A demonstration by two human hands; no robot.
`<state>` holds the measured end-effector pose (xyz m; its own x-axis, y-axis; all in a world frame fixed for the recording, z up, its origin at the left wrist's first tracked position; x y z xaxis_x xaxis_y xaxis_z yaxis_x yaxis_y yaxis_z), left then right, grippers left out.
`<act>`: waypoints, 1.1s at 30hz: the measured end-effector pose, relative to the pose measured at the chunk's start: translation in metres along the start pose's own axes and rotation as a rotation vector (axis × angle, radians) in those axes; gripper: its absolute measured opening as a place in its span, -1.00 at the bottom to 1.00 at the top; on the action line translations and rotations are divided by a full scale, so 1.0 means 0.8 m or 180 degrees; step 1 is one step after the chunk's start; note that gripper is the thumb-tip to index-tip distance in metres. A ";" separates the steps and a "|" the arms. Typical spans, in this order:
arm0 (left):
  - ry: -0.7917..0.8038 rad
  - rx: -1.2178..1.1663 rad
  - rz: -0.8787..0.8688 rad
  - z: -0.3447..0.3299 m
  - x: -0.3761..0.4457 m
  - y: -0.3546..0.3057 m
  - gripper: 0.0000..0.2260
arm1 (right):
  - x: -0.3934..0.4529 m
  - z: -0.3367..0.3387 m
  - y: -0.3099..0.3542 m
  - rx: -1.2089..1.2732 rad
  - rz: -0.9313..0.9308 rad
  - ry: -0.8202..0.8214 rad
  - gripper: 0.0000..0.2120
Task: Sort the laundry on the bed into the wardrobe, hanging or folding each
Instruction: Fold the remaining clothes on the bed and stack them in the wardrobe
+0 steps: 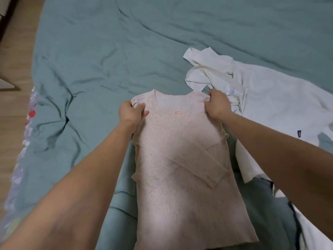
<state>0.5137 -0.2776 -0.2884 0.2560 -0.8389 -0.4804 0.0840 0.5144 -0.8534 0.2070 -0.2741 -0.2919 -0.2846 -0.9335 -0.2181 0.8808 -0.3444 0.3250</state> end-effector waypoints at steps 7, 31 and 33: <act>0.0408 -0.0455 -0.0001 0.023 -0.065 -0.017 -0.83 | -0.083 0.067 -0.017 0.1222 -0.0036 -0.0216 -0.95; 0.2022 0.2184 -0.0733 0.070 -0.307 0.154 -0.77 | -0.370 -0.006 -0.108 0.0173 0.0976 0.1502 -0.64; 0.2351 0.2369 -0.0346 0.073 -0.314 0.177 -0.83 | -0.380 -0.023 -0.118 -0.0125 0.1055 0.1784 -0.62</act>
<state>0.5173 0.0165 -0.2766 -0.4175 -0.6585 -0.6262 0.7054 0.1996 -0.6801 0.2175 0.0438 -0.2728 0.2357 -0.7926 -0.5624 0.9041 -0.0334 0.4259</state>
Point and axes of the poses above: each hand's wrist, its own x-axis towards the middle knuckle, its own z-axis out of the back of the hand, y = z × x, the point moved 8 cm from there along x, towards the middle knuckle, and after that the axes turned 7 degrees about -x, right-handed, at the moved point
